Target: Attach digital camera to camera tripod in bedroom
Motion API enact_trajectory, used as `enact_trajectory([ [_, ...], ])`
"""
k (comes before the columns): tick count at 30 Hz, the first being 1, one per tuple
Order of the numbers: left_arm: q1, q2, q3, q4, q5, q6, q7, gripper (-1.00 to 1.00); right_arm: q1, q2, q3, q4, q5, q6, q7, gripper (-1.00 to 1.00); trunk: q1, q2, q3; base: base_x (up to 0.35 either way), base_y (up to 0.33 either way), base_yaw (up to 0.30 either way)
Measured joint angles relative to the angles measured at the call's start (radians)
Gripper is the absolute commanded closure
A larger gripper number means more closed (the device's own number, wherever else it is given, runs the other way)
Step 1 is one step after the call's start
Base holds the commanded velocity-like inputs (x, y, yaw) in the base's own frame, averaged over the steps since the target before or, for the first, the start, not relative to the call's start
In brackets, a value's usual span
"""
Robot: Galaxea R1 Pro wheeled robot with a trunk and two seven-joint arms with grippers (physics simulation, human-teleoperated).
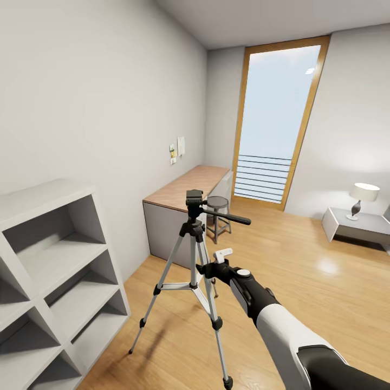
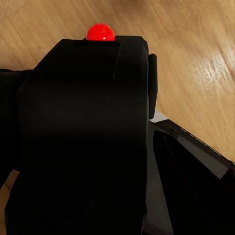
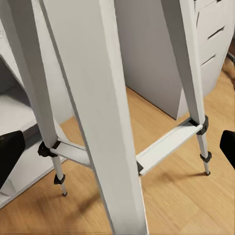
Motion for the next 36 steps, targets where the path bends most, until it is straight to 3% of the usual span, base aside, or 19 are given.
enact_trajectory([
  [18, 0.000, 0.001, 0.000, 0.005, 0.000, 0.000, 0.000, 1.00, 0.000, 0.000, -0.001, -0.002, 0.008, 0.005, 0.001, -1.00, 0.000, 0.000, 0.000, 0.080, 0.000, 0.000],
  [26, 0.000, 0.001, 0.000, 0.005, 0.000, 0.000, 0.000, 1.00, 0.000, 0.000, -0.003, 0.001, 0.084, 0.006, 0.003, -1.00, 0.000, 0.000, 0.000, 0.001, 0.000, 0.000],
  [36, 0.000, 0.000, 0.000, 0.003, 0.000, 0.001, 0.000, 1.00, 0.000, 0.000, -0.003, 0.030, 0.101, 0.008, 0.009, -1.00, 0.000, 0.000, 0.000, 0.000, 0.000, 0.000],
])
